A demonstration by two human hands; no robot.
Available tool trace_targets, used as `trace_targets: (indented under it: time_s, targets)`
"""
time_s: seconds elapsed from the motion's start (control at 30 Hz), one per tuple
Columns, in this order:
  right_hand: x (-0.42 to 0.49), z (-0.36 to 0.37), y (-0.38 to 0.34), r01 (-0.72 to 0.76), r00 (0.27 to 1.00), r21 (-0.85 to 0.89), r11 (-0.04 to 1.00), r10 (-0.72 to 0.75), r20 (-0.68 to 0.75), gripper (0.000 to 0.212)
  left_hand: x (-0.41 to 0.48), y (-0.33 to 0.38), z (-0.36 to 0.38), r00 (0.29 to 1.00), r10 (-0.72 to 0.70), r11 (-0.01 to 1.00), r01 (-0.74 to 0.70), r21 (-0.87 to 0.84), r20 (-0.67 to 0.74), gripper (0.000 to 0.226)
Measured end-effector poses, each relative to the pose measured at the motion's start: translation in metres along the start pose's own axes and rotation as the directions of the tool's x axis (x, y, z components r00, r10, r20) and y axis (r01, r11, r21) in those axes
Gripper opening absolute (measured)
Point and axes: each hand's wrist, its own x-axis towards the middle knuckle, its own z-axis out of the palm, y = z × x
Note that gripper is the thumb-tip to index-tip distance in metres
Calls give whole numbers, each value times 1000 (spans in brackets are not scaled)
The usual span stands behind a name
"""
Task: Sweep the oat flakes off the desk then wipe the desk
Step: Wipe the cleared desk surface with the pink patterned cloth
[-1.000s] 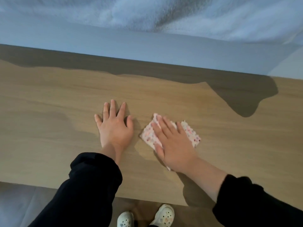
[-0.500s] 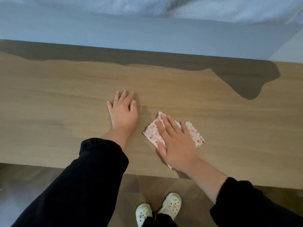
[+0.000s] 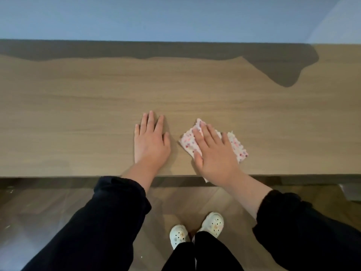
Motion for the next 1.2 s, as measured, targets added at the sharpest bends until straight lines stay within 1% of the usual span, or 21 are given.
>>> trace_targets:
  time_s: [0.07,0.13,0.2,0.27,0.3,0.33,0.4,0.5,0.63,0.67,0.7,0.77,0.83,0.87,0.9,0.97,1.03,1.07,1.1,1.13,1.2]
  targets:
    - [-13,1,14,65,998,-35,997,-64,6,63,-1,-1,0,1000,5,1000,-5,0,-11,57]
    - [-23,0,44,14,1000,-71,997,-15,-13,65,-2,-1,2,1000,8,1000,-8,12,-24,56]
    - [-28,-6,78,-217,976,-43,975,216,-18,68,-2,0,3,1000,10,1000,-9,22,-25,56]
    - [-26,-12,93,-482,875,20,876,482,-33,66,-2,0,4,1000,9,999,-8,37,-28,56]
    - [-22,-13,89,-557,829,36,829,559,-37,65,-2,1,4,1000,5,999,-4,37,-26,56]
    - [-16,-12,77,-583,811,36,812,584,-33,65,-2,1,4,1000,0,1000,0,31,-24,56]
    - [-6,-9,44,-499,866,10,866,500,-28,67,-2,3,3,1000,-8,1000,9,14,-29,56]
    - [-5,0,9,-246,969,7,969,246,-5,67,-3,3,1,999,-11,1000,11,-3,-45,56]
    - [-18,-6,40,56,998,-28,998,-55,37,65,-4,6,2,999,-18,1000,18,12,-50,56]
    - [-21,-9,57,78,996,-42,996,-76,47,65,-4,7,3,999,-22,999,23,22,-50,56]
    - [-22,-13,75,41,998,-41,998,-40,44,66,-4,8,3,999,-26,999,27,27,-47,56]
    - [-19,-17,110,-169,986,-15,986,169,-3,67,-3,7,1,998,-35,999,35,7,-47,56]
    - [-13,-18,125,-383,923,29,923,384,-20,63,-1,10,-2,994,-92,993,87,-78,-65,55]
    - [-10,-17,122,-414,910,42,909,415,-14,63,1,17,-4,985,-151,980,139,-139,-80,54]
    - [-11,-15,116,-379,925,36,925,379,-4,63,3,26,-6,972,-218,961,198,-192,-92,53]
    - [-25,-8,103,-109,994,7,994,109,-7,64,9,52,-6,946,-306,932,276,-234,-103,52]
    - [-47,-8,115,184,983,-34,982,-184,13,64,14,83,-4,948,-302,934,273,-229,-104,54]
    - [-51,-11,134,243,970,-40,969,-242,29,63,16,98,-2,955,-279,942,253,-219,-98,56]
    - [-51,-14,159,233,972,-55,971,-230,43,64,17,112,1,962,-256,950,232,-209,-92,57]
    - [-49,-16,184,160,986,-69,985,-157,50,66,17,125,4,968,-236,955,214,-203,-86,59]
    - [-34,-24,225,-97,995,-39,994,98,4,71,17,151,12,976,-203,962,182,-204,-84,60]
